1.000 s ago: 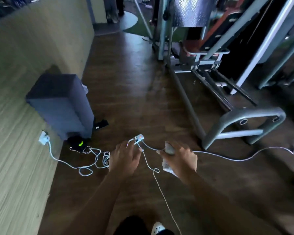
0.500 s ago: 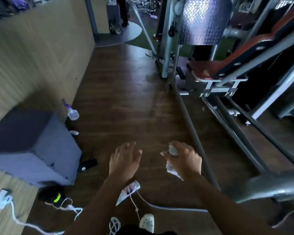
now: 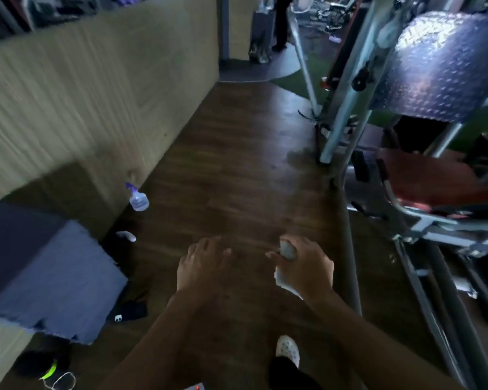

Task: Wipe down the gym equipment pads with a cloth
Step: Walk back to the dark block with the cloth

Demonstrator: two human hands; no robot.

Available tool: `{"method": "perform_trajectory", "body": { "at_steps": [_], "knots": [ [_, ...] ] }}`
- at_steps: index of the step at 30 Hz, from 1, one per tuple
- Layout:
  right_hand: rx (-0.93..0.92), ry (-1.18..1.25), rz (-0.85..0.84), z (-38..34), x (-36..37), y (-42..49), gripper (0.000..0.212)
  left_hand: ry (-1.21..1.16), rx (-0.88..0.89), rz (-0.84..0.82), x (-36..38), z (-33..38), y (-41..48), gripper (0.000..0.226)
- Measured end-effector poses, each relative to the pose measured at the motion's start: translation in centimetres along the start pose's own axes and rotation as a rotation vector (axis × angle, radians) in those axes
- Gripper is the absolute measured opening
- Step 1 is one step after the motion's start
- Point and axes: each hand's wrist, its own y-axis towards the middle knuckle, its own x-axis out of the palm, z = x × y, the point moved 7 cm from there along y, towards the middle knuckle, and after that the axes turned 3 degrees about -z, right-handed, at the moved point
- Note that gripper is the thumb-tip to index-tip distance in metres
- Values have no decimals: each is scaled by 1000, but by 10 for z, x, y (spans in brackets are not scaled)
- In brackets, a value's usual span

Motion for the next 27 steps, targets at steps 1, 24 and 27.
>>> {"method": "perform_trajectory", "body": {
  "at_steps": [1,24,27],
  "knots": [
    [-46,-13,-24,0,1,28,50,-9,-37,16,-1,4,18,45],
    [-792,4,-462,-247,227,393,49,-124,-818,365,-104,-158,266,45],
    [-849,16,-534,-296,268,419,48,-132,-929,430,-124,-195,289,45]
  ]
}}
